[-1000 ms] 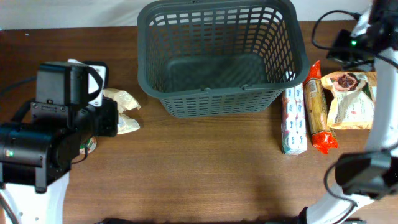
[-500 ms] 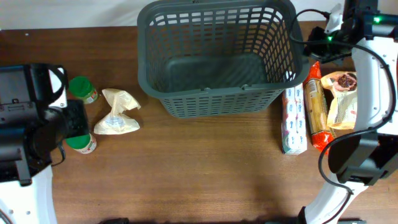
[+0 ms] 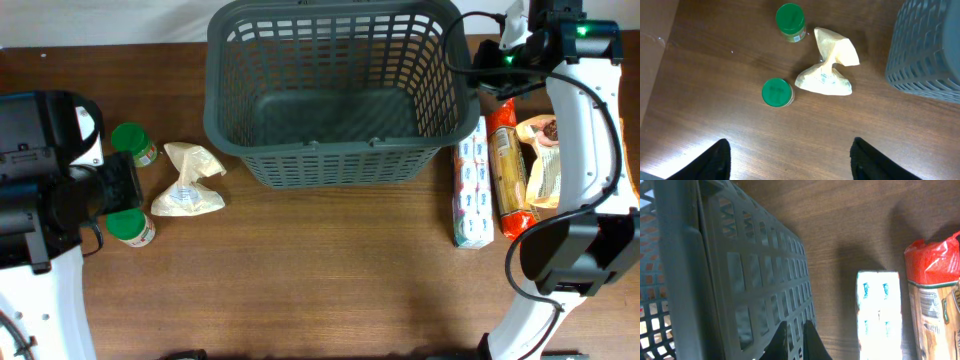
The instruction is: Pack container
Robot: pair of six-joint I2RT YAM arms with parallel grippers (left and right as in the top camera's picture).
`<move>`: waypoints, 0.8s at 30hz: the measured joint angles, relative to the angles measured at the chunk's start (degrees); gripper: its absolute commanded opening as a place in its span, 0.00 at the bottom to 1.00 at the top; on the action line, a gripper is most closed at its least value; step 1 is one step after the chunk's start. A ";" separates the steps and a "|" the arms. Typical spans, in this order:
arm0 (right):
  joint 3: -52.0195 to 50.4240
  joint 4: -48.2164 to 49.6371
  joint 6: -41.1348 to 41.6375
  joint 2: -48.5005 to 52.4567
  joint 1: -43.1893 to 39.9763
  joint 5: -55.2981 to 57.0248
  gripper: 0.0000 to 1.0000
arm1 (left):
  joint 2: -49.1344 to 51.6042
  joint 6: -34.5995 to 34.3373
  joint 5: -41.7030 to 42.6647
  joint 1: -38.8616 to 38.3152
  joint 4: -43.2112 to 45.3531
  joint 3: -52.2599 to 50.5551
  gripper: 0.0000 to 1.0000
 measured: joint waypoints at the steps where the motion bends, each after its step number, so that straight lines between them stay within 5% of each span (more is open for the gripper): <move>1: 0.00 0.28 0.00 0.00 0.09 0.00 0.04 | 0.04 0.00 0.00 0.00 0.00 0.00 0.63; 7: 0.00 1.29 -0.04 0.00 1.77 0.00 0.04 | 0.09 0.00 -0.02 -0.02 0.00 0.00 0.73; 10: 0.00 0.52 -0.07 0.00 2.60 0.22 0.04 | 0.09 0.15 -0.11 -0.02 -0.02 0.00 0.97; 16: 0.24 -5.25 0.00 -0.94 -0.02 5.68 0.04 | 0.11 -0.22 -0.22 0.00 -0.22 0.00 0.99; 18: 0.48 -6.54 0.11 -2.21 -2.80 8.98 0.15 | 0.11 -0.22 -0.22 0.00 -0.20 0.00 0.99; 21: 1.20 -7.52 -1.07 -4.42 -7.65 14.14 0.54 | 0.11 -0.22 -0.22 0.00 -0.20 0.00 0.99; 24: 1.38 -7.43 -3.91 -5.60 -11.52 17.09 0.70 | 0.11 -0.22 -0.22 0.00 -0.22 0.00 0.99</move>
